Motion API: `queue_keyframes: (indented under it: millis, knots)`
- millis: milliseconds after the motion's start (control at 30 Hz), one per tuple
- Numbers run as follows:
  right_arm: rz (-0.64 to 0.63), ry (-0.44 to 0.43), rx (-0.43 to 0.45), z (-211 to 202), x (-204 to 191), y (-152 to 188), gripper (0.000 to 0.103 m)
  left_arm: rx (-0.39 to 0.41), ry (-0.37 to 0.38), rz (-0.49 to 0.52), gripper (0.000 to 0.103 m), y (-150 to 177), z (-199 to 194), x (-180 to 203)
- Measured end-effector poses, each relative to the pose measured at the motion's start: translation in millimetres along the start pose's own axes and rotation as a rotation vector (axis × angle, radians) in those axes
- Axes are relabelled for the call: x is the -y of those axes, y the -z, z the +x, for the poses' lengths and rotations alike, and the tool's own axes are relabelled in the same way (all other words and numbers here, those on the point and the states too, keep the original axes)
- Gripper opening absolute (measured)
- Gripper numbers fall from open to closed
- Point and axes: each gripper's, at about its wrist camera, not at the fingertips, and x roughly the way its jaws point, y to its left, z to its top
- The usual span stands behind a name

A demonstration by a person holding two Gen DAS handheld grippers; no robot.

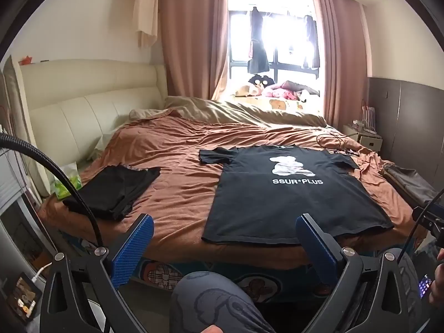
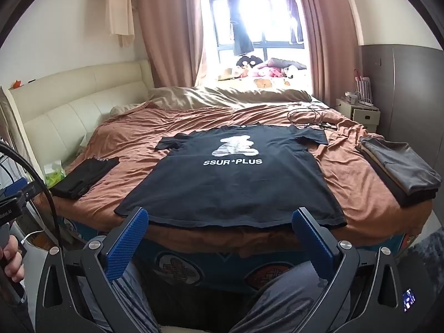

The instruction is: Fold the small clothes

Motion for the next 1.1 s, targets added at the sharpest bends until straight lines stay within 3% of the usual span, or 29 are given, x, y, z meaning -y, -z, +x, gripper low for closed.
queue_keyframes:
  millis: [233, 1100]
  knots:
    - [0.003, -0.003, 0.006, -0.9, -0.1, 0.1, 0.103, 0.001, -0.023, 0.029, 0.103, -1.3, -2.4, 5.4]
    - [-0.006, -0.004, 0.009, -1.7, -2.7, -1.6, 0.103, 0.002, 0.009, 0.014, 0.103, 0.3, -3.2, -3.8]
